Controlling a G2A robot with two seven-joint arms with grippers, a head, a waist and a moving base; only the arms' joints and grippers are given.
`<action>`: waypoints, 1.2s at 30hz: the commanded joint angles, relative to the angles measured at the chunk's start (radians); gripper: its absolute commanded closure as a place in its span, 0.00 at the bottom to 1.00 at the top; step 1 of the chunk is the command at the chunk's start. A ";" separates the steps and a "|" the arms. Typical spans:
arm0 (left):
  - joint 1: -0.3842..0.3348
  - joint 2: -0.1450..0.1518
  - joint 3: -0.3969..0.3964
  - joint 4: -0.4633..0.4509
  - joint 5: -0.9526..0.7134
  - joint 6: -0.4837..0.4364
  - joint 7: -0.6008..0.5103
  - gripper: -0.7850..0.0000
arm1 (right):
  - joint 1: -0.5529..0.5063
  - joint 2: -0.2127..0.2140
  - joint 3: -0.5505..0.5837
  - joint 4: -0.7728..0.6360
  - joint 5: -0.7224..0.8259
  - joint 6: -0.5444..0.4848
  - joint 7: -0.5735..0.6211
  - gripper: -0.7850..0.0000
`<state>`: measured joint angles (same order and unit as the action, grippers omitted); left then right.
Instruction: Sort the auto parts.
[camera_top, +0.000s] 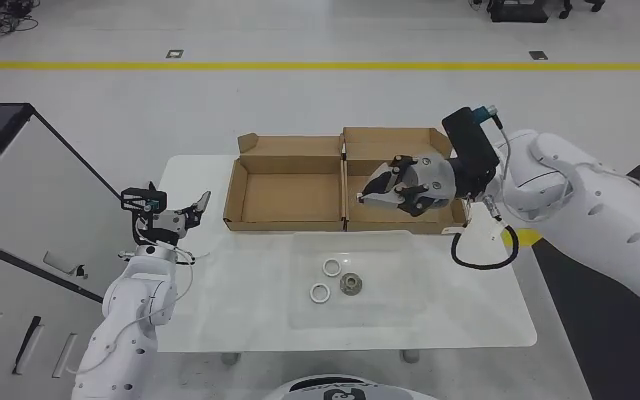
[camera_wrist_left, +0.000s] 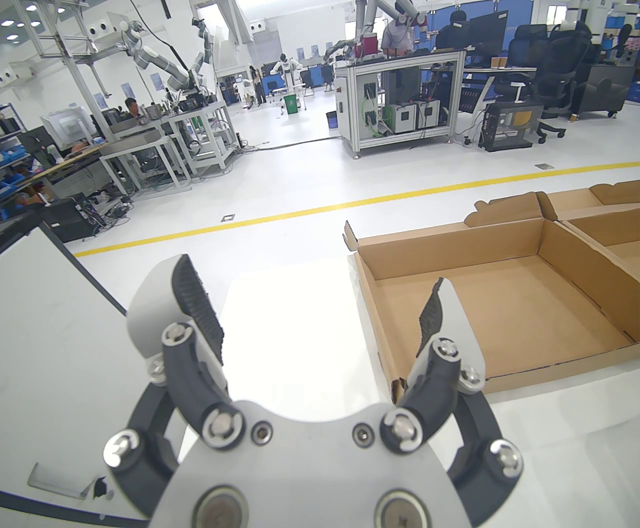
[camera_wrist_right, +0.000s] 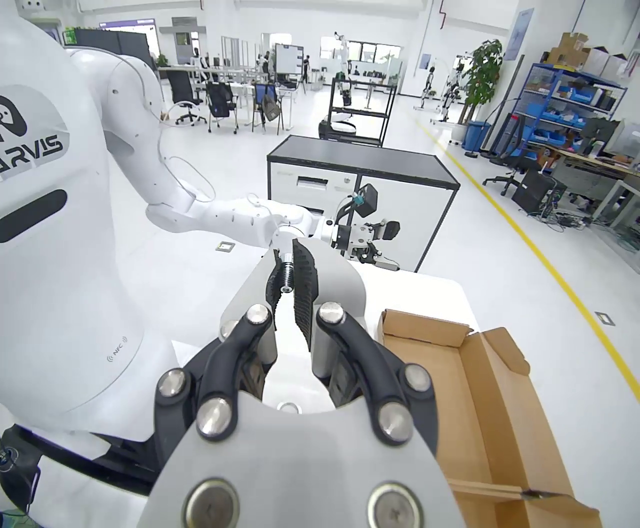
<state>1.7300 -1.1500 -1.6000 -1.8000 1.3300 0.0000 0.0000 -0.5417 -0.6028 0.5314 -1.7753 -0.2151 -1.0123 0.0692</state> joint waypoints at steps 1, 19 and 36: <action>0.000 0.000 0.000 0.000 0.000 0.000 0.000 0.00 | 0.001 -0.001 -0.001 0.001 0.002 0.000 0.012 1.00; 0.000 0.000 0.000 0.000 0.000 0.000 0.000 0.00 | 0.001 -0.001 -0.001 0.001 0.002 0.000 0.012 1.00; 0.000 0.000 0.000 0.000 0.000 0.000 0.000 0.00 | 0.001 -0.001 -0.001 0.001 0.002 0.000 0.012 1.00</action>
<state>1.7300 -1.1500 -1.6000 -1.8000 1.3300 0.0000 0.0000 -0.5416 -0.6028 0.5313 -1.7753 -0.2151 -1.0123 0.0692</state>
